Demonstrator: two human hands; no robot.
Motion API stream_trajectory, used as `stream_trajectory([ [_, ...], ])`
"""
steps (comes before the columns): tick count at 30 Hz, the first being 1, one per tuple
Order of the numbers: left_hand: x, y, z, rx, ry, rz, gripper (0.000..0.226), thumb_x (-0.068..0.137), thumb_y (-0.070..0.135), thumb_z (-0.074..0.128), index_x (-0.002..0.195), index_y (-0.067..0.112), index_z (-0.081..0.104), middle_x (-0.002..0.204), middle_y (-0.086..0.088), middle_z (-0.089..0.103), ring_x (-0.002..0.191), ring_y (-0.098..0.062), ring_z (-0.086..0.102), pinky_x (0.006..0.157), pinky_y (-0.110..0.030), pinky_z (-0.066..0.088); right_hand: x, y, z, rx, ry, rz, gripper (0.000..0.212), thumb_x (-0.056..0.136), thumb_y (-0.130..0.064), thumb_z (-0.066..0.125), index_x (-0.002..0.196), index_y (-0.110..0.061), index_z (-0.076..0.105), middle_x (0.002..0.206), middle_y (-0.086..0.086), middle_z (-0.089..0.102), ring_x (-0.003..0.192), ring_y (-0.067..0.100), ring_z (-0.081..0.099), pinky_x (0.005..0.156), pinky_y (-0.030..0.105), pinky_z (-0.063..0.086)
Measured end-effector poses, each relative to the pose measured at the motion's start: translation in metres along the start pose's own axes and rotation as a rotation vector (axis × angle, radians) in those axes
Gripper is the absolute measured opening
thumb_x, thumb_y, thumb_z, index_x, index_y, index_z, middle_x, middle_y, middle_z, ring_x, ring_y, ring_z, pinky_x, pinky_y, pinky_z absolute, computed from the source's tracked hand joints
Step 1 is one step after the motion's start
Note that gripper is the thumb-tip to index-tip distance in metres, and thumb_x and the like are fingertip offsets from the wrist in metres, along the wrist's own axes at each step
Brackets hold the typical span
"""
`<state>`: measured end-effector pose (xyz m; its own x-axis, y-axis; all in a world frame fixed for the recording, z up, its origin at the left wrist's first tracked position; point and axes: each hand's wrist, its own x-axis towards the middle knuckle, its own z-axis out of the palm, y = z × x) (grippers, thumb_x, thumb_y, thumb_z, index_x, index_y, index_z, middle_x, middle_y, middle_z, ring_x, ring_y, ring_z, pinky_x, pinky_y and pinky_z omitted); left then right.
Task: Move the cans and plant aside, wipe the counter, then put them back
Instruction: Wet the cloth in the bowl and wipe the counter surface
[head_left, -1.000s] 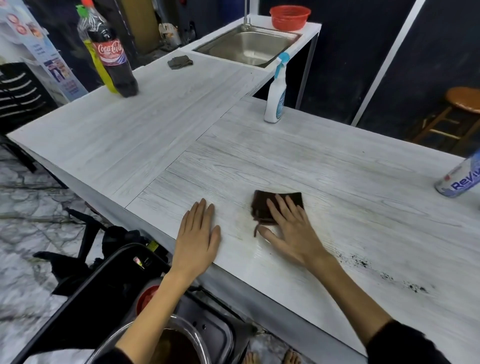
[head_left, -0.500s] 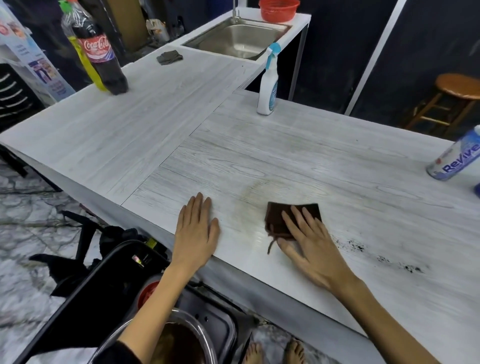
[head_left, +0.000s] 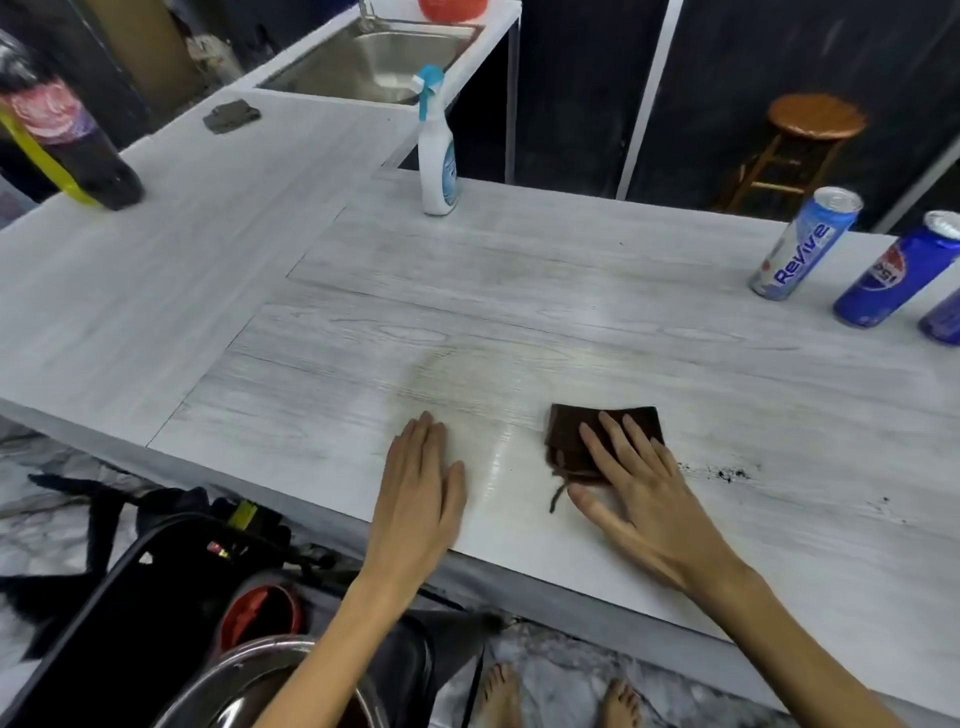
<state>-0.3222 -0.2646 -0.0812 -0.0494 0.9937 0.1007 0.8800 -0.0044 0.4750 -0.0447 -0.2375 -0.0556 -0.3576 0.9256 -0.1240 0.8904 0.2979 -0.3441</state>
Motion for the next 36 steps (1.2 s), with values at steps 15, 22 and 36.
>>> stream_trajectory([
  [15,0.012,0.016,0.017,0.019,0.014,0.063,0.056,0.109,0.035,0.033,0.159,0.009,0.031,0.169,-0.004,0.023,0.158,-0.011,0.011,0.130,-0.036,0.009,-0.003,0.034,-0.009,-0.022,0.022,0.003,0.085,0.094,-0.081,0.013,0.166,-0.035,0.005,0.175,-0.006,-0.004,0.160,0.015,-0.014,0.131,0.047,0.003],
  [22,0.011,0.014,0.018,0.037,0.003,0.062,0.059,0.109,0.038,0.032,0.161,0.011,0.025,0.171,-0.001,0.017,0.158,-0.009,0.007,0.130,-0.034,0.008,0.020,-0.019,0.012,-0.037,-0.010,-0.131,0.086,0.097,-0.078,0.025,0.166,-0.031,0.005,0.174,-0.005,-0.005,0.159,0.016,-0.017,0.130,0.047,0.001],
  [36,0.012,0.014,0.018,-0.022,0.022,0.073,0.058,0.105,0.031,0.037,0.158,0.010,0.033,0.169,0.000,0.025,0.157,-0.009,0.015,0.128,-0.040,0.020,0.061,0.005,-0.005,-0.035,0.049,0.030,0.086,0.098,-0.074,0.031,0.166,-0.027,0.010,0.175,0.002,0.001,0.161,0.024,-0.008,0.130,0.045,-0.001],
])
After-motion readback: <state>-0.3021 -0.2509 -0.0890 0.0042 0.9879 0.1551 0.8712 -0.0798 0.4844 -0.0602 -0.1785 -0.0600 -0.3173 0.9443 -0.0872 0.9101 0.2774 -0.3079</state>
